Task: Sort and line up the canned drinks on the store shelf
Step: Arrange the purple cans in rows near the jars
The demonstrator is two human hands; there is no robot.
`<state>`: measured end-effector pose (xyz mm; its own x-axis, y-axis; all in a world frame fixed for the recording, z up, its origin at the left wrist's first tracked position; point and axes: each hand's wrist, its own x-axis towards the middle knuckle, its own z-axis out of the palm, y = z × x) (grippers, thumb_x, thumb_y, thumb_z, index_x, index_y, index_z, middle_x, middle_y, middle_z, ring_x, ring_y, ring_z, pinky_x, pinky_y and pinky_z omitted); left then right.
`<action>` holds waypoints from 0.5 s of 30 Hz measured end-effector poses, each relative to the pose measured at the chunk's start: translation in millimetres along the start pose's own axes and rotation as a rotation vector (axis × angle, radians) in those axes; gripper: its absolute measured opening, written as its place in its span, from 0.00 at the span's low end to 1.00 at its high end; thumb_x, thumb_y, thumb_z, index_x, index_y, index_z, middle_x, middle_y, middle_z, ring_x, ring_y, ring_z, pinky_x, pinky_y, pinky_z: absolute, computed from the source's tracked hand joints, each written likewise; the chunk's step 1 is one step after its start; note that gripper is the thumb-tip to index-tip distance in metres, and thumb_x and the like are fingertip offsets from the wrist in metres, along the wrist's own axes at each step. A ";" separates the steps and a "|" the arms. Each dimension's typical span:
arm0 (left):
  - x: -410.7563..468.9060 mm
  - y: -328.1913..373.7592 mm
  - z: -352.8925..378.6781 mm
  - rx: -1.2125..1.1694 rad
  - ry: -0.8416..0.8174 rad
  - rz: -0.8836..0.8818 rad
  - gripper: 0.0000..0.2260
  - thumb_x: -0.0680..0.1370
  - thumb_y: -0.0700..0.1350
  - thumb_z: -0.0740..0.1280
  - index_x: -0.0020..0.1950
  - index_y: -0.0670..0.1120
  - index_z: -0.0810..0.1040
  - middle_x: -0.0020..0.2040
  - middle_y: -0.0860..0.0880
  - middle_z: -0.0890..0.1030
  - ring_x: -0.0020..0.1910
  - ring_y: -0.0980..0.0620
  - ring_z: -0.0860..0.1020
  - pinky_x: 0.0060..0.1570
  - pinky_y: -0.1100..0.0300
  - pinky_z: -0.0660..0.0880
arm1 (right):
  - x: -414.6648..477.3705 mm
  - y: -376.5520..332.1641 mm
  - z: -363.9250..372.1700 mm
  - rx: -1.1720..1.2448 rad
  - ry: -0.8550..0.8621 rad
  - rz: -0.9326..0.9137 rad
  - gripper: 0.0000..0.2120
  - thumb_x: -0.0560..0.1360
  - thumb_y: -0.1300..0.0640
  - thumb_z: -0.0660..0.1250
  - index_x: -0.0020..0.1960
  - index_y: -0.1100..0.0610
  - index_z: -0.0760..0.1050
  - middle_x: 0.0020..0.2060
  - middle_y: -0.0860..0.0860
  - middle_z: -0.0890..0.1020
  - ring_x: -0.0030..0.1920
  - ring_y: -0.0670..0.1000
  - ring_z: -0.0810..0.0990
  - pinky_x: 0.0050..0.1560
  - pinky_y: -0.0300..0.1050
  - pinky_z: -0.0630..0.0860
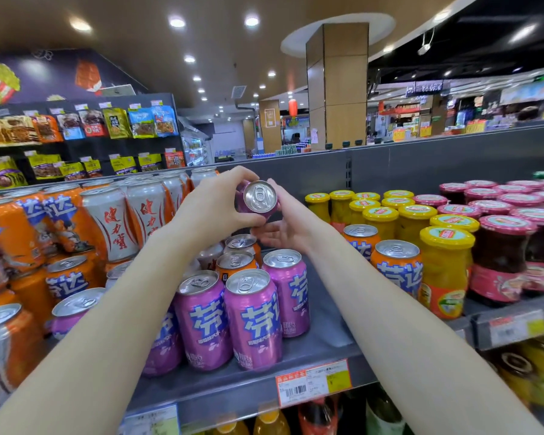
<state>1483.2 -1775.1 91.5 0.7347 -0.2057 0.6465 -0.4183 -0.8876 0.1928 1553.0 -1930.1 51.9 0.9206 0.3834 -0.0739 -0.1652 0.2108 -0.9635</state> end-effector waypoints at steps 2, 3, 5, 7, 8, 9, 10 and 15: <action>2.3 4.2 -0.8 -0.043 0.000 0.021 0.29 0.67 0.54 0.81 0.66 0.56 0.75 0.56 0.56 0.83 0.52 0.56 0.81 0.54 0.57 0.78 | -4.2 -2.0 -2.5 -0.062 0.008 -0.012 0.37 0.74 0.25 0.59 0.65 0.54 0.77 0.43 0.61 0.85 0.44 0.57 0.85 0.51 0.48 0.81; 2.5 7.1 -1.1 -0.044 0.004 0.038 0.29 0.68 0.54 0.80 0.66 0.55 0.76 0.56 0.56 0.83 0.51 0.56 0.81 0.53 0.59 0.78 | -7.6 -3.0 -4.7 -0.100 0.021 -0.021 0.37 0.75 0.24 0.57 0.64 0.54 0.78 0.41 0.61 0.86 0.42 0.56 0.85 0.48 0.47 0.80; 3.1 11.7 -1.8 -0.051 0.024 0.057 0.28 0.68 0.54 0.79 0.66 0.54 0.76 0.55 0.56 0.82 0.51 0.56 0.80 0.51 0.60 0.77 | -14.2 -5.2 -10.0 -0.187 0.042 -0.050 0.35 0.77 0.26 0.53 0.61 0.53 0.79 0.41 0.59 0.86 0.39 0.53 0.84 0.43 0.46 0.77; 3.3 13.7 -1.8 -0.082 0.041 0.047 0.28 0.69 0.54 0.79 0.67 0.54 0.75 0.54 0.57 0.81 0.50 0.56 0.80 0.47 0.65 0.75 | -20.6 -5.6 -13.8 -0.242 0.056 -0.098 0.32 0.79 0.30 0.51 0.63 0.53 0.78 0.43 0.59 0.87 0.37 0.53 0.83 0.40 0.45 0.75; 3.5 14.3 -2.1 -0.100 0.049 0.039 0.28 0.69 0.54 0.79 0.67 0.54 0.75 0.52 0.58 0.81 0.49 0.58 0.80 0.45 0.69 0.73 | -23.8 -5.5 -15.1 -0.267 0.060 -0.122 0.30 0.80 0.32 0.50 0.63 0.52 0.77 0.44 0.60 0.87 0.38 0.54 0.82 0.40 0.45 0.74; 3.7 14.6 -2.8 -0.117 0.059 0.029 0.27 0.70 0.54 0.79 0.67 0.54 0.75 0.51 0.60 0.80 0.48 0.60 0.80 0.44 0.72 0.71 | -27.8 -4.8 -15.3 -0.292 0.064 -0.149 0.27 0.81 0.34 0.50 0.61 0.50 0.78 0.45 0.60 0.87 0.38 0.54 0.81 0.40 0.46 0.74; 3.9 15.0 -3.7 -0.133 0.068 0.017 0.27 0.70 0.53 0.79 0.67 0.54 0.76 0.49 0.62 0.79 0.47 0.62 0.79 0.42 0.74 0.70 | -32.7 -3.7 -14.5 -0.316 0.069 -0.175 0.25 0.82 0.36 0.49 0.57 0.49 0.78 0.44 0.59 0.88 0.39 0.54 0.80 0.42 0.46 0.74; 6.8 20.3 -8.8 -0.184 0.081 0.007 0.26 0.71 0.52 0.79 0.68 0.52 0.76 0.51 0.59 0.79 0.49 0.63 0.79 0.43 0.71 0.72 | -46.0 1.1 -13.2 -0.448 0.143 -0.419 0.18 0.85 0.50 0.52 0.70 0.46 0.73 0.40 0.54 0.86 0.36 0.50 0.79 0.38 0.43 0.75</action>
<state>1475.0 -1790.9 106.3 0.6890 -0.1711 0.7043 -0.5193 -0.7944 0.3151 1515.2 -1959.4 50.9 0.9182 0.2192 0.3298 0.3560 -0.0919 -0.9300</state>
